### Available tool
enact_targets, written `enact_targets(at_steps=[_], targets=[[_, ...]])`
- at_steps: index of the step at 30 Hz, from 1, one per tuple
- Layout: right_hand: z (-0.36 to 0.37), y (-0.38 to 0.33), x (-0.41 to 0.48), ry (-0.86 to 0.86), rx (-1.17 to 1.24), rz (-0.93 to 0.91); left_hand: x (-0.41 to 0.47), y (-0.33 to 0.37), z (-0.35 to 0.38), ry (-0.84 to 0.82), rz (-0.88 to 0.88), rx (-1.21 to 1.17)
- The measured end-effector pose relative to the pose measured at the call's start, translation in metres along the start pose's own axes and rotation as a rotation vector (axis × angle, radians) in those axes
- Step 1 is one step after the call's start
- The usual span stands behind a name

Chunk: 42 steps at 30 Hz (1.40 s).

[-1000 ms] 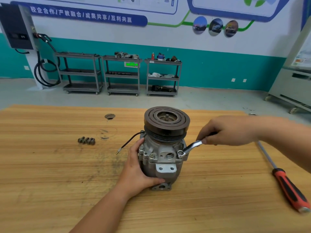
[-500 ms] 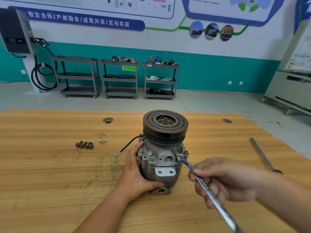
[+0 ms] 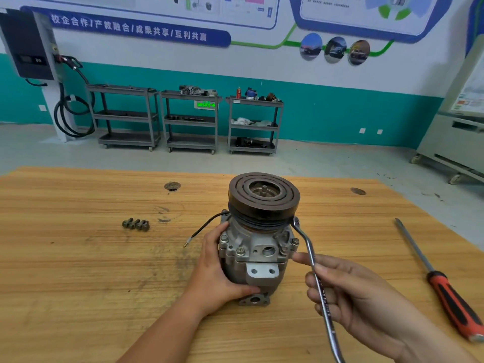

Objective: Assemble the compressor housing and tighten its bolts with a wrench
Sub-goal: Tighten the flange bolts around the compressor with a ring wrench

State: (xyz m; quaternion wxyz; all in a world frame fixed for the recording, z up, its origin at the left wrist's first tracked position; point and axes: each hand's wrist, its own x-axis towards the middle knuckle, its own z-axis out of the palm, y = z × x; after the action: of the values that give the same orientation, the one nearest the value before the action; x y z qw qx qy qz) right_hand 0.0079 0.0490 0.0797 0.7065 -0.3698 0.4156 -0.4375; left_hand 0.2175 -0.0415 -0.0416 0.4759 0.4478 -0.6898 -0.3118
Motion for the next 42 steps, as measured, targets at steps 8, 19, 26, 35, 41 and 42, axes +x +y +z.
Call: enact_targets(at_steps=[8, 19, 26, 35, 41, 42], targets=[[-0.014, -0.017, -0.004, 0.006, -0.233, 0.089, -0.002, 0.001, 0.0, -0.016, -0.02, -0.012], [-0.017, -0.079, 0.019, 0.015, -1.381, 0.118, -0.005, 0.006, -0.005, -0.037, -0.037, -0.064], [-0.003, -0.11, 0.04, -0.045, -1.772, 0.167, -0.003, 0.004, -0.005, -0.031, -0.017, -0.038], [-0.01, -0.115, 0.052, -0.253, -1.624, 0.412, -0.003, 0.004, -0.004, -0.022, -0.02, -0.048], [-0.023, -0.077, 0.033, -0.443, -0.598, 0.553, -0.002, 0.004, -0.005, -0.021, -0.017, -0.027], [-0.023, -0.064, 0.027, -0.413, -0.45, 0.526, -0.002, 0.003, -0.004, -0.02, -0.02, -0.027]])
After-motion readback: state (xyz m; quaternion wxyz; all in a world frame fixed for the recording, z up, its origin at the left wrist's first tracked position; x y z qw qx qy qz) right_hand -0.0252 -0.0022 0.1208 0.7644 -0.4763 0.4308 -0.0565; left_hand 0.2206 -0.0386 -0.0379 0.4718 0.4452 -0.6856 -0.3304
